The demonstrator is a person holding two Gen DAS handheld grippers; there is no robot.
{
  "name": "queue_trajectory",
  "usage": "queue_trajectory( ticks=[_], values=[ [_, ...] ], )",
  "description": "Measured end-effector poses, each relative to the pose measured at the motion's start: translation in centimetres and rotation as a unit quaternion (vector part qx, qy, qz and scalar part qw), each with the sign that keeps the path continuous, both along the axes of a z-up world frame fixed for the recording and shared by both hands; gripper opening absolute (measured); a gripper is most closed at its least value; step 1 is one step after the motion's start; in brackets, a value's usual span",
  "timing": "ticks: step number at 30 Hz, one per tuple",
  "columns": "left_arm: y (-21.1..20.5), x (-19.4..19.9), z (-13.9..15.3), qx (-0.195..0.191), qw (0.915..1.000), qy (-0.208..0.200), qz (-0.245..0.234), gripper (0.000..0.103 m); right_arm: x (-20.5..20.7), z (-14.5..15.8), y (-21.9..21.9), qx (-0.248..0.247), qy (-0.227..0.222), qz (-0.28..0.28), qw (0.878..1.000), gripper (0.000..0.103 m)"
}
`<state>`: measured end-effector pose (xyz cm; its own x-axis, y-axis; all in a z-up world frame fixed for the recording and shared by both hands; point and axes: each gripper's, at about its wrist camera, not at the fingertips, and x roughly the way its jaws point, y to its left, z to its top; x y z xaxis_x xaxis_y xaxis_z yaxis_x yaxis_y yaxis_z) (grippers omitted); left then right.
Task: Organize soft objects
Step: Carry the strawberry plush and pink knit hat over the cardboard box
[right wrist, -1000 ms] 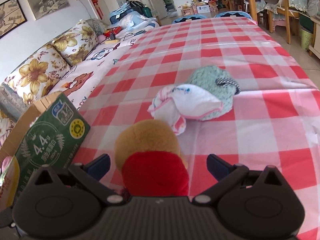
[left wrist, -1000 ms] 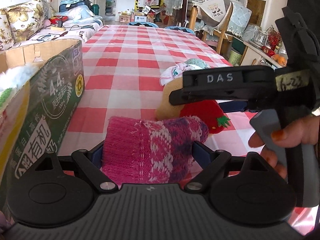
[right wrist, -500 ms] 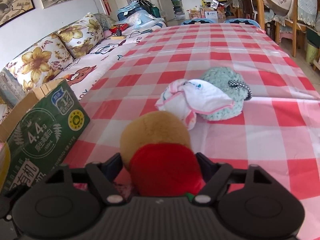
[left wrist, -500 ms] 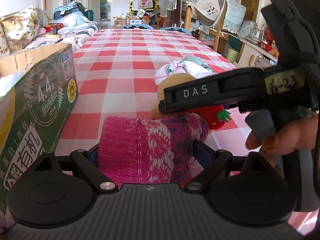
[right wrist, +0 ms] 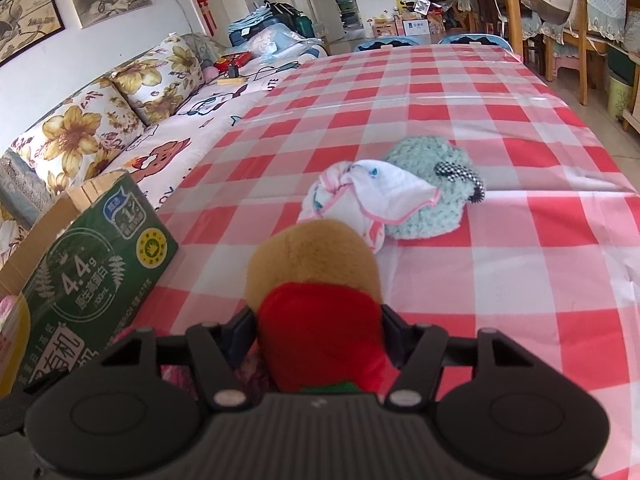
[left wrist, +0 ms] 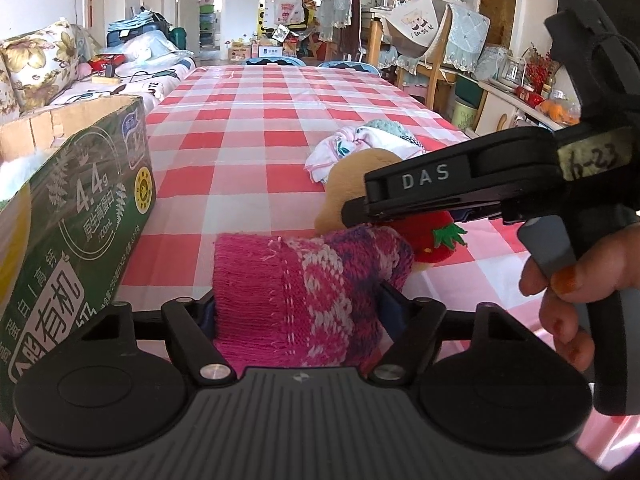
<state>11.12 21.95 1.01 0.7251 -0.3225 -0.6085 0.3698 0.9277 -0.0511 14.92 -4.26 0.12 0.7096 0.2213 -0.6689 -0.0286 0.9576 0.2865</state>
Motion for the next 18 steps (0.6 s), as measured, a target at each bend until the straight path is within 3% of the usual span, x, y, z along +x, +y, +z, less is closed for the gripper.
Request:
queue_trajectory(
  ticks=[18],
  values=[
    [0.5, -0.4, 1.0, -0.024, 0.9996, 0.001, 0.014, 0.085, -2.5, 3.1, -1.1, 0.002, -0.031, -0.019, 0.999, 0.061]
  ],
)
